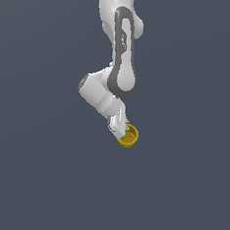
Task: Pick up the object and move it to a goal position.
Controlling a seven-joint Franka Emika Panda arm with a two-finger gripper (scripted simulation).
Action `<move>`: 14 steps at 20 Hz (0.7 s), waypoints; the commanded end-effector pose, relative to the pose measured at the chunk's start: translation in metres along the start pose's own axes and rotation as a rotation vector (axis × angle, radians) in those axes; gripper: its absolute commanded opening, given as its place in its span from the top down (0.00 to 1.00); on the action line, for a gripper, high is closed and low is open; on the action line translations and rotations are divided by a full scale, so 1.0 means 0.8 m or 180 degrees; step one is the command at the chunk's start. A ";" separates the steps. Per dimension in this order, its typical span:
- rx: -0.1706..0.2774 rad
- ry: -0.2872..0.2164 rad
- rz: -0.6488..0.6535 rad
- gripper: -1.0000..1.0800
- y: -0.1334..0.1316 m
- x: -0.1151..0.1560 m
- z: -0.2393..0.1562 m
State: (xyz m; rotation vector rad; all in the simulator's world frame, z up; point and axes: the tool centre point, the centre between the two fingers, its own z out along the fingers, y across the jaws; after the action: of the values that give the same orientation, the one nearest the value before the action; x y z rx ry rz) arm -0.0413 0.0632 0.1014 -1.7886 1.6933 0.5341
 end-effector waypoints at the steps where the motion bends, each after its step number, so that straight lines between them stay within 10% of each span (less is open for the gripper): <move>1: 0.0005 0.0002 -0.0005 1.00 -0.022 -0.004 -0.003; 14: 0.0005 -0.0005 -0.0006 1.00 -0.072 -0.012 -0.007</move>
State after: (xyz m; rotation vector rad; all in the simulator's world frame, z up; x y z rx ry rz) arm 0.0111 0.0662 0.1189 -1.7883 1.6923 0.5356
